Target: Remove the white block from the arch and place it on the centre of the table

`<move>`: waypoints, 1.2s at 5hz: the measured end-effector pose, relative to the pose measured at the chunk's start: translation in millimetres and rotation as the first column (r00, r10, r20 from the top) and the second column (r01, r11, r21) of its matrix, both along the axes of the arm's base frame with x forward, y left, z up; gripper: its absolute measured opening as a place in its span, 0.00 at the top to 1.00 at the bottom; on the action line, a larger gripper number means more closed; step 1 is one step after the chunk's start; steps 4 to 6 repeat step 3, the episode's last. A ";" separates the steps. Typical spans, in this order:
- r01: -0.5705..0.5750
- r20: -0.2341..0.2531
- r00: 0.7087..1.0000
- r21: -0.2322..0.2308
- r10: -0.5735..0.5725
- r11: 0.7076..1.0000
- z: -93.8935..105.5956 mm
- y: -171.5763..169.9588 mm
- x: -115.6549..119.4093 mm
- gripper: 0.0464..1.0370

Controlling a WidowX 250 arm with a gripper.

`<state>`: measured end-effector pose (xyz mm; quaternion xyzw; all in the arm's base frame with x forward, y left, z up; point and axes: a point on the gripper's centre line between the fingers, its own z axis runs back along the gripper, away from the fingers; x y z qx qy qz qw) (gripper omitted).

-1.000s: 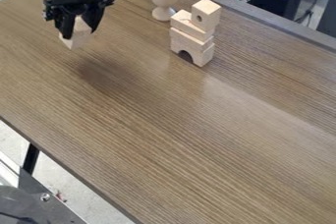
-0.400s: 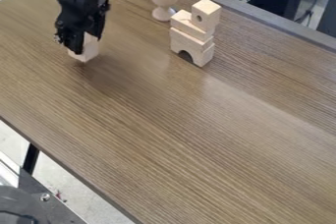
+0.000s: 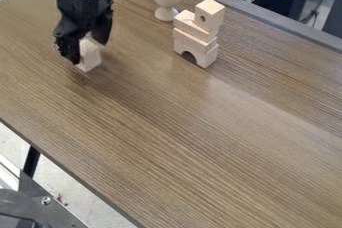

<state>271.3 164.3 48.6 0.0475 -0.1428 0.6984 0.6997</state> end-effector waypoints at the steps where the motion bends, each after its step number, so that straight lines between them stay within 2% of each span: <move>1: 0.038 -0.038 0.999 0.025 -0.037 0.999 18.0 2.6 7.0 0.04; 2: 0.127 -0.057 0.991 0.063 -0.123 0.990 49.3 4.7 26.0 0.04; 3: 0.334 -0.078 0.941 0.073 -0.329 0.940 92.3 -9.9 52.3 0.04; 6: 0.334 -0.078 0.941 0.073 -0.329 0.940 92.3 -9.9 52.3 0.04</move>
